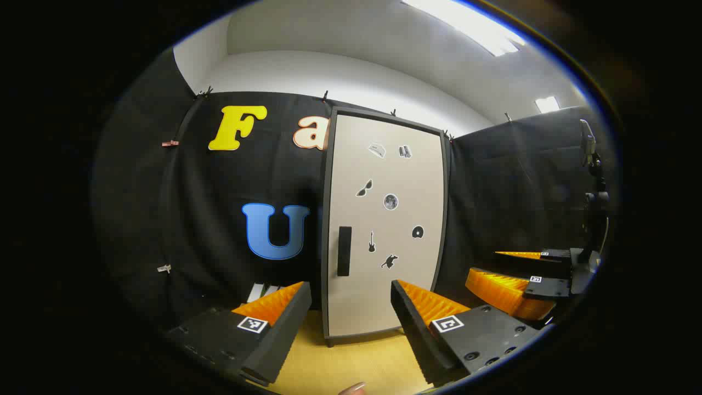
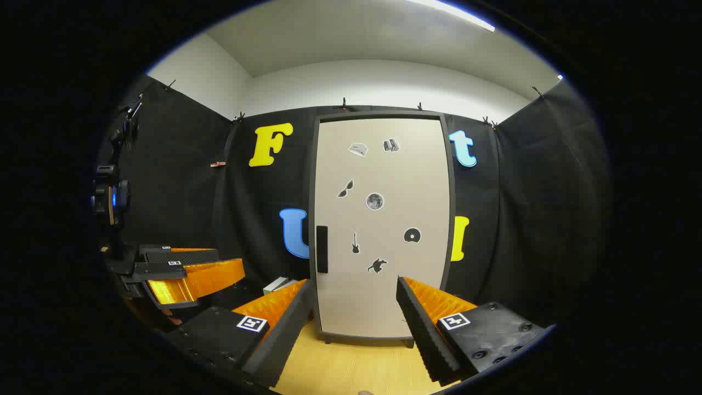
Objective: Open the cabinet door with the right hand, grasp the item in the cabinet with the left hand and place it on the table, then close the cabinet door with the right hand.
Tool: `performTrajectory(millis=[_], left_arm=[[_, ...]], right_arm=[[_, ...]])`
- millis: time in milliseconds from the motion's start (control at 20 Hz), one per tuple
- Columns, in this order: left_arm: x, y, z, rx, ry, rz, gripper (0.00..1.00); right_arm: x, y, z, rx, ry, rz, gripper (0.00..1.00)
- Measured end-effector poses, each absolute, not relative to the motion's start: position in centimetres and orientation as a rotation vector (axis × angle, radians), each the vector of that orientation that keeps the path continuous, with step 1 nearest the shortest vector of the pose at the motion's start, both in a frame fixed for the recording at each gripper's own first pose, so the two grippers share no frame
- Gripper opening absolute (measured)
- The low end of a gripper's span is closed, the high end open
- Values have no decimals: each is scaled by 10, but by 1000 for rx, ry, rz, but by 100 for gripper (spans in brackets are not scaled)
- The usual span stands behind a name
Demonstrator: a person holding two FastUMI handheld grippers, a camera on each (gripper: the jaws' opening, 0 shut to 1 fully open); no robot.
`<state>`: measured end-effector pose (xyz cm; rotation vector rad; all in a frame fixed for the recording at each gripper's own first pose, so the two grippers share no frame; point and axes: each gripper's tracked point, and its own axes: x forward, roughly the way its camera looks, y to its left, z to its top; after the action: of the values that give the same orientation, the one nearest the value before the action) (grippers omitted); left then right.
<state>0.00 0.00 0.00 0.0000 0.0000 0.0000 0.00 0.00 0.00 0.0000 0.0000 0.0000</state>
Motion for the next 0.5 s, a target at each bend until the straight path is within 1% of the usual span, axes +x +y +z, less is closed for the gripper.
performTrajectory(millis=[500], left_arm=[[0,1,-7,6,13,-10,93]], right_arm=[[0,8,-7,-11,26,4,98]])
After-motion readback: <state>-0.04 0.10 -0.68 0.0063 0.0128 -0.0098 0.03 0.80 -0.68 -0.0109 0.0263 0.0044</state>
